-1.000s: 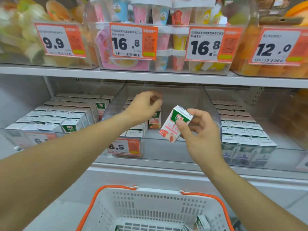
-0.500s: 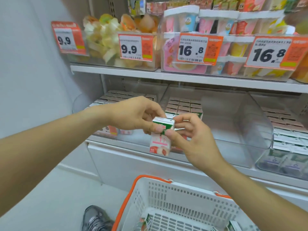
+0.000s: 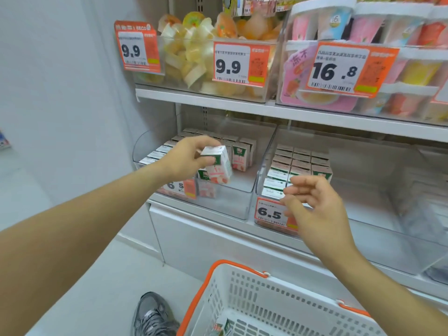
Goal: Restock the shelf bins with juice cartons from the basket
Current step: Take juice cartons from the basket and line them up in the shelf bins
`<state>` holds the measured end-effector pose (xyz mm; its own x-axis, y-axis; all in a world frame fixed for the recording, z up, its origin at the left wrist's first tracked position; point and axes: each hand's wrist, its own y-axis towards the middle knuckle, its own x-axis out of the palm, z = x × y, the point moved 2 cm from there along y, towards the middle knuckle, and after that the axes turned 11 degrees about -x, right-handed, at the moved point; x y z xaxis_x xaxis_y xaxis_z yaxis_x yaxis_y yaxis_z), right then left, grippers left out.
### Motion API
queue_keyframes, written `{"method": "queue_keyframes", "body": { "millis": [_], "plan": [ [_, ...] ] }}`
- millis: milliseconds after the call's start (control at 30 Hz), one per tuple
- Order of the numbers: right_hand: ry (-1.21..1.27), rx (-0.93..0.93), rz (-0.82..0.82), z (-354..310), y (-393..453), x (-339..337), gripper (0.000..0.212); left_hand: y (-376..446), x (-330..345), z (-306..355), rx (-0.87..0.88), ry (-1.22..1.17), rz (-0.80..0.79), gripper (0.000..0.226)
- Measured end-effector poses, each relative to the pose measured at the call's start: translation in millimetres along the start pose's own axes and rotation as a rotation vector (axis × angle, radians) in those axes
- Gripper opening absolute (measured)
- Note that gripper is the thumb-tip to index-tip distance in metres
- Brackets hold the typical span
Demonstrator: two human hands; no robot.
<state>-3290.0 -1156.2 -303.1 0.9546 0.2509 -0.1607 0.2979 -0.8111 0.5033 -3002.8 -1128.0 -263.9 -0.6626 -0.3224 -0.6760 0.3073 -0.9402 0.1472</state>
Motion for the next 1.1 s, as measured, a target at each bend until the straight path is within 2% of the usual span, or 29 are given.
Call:
{"method": "queue_keyframes", "body": {
  "millis": [167,267,433,533,633,733,767,833,900,1033,1100],
  "plan": [
    [0.034,-0.001,-0.031,4,-3,6,0.024,8,2,-27,-0.173,0.427,-0.127,0.035],
    [0.047,-0.004,-0.049,6,-4,8,0.023,11,2,-28,-0.193,0.525,-0.099,0.036],
    [0.056,0.024,-0.041,7,-4,7,0.022,13,2,-27,-0.219,0.573,-0.194,0.039],
    [0.034,0.022,-0.053,7,-4,5,0.02,11,5,-28,-0.191,0.658,-0.184,0.039],
    [0.003,0.005,-0.076,6,-6,1,0.021,1,9,-26,-0.135,0.663,-0.039,0.036],
    [-0.016,-0.029,-0.083,3,-13,-6,0.023,-28,22,-7,0.092,0.381,0.336,0.02],
    [-0.018,-0.031,-0.088,3,-17,-9,0.023,-42,32,1,0.172,0.284,0.377,0.013],
    [-0.053,-0.002,-0.134,8,-31,-12,0.019,-71,61,14,0.256,0.198,0.282,0.008],
    [-0.135,0.058,-0.253,19,-50,-14,0.014,-96,94,13,0.229,0.157,0.13,0.008],
    [-0.222,0.258,-0.632,53,-96,-11,0.008,-146,165,-20,-0.002,0.051,-0.138,0.011],
    [-0.251,0.337,-0.726,72,-116,-11,0.008,-171,200,-45,-0.121,0.047,-0.28,0.013]
  ]
}}
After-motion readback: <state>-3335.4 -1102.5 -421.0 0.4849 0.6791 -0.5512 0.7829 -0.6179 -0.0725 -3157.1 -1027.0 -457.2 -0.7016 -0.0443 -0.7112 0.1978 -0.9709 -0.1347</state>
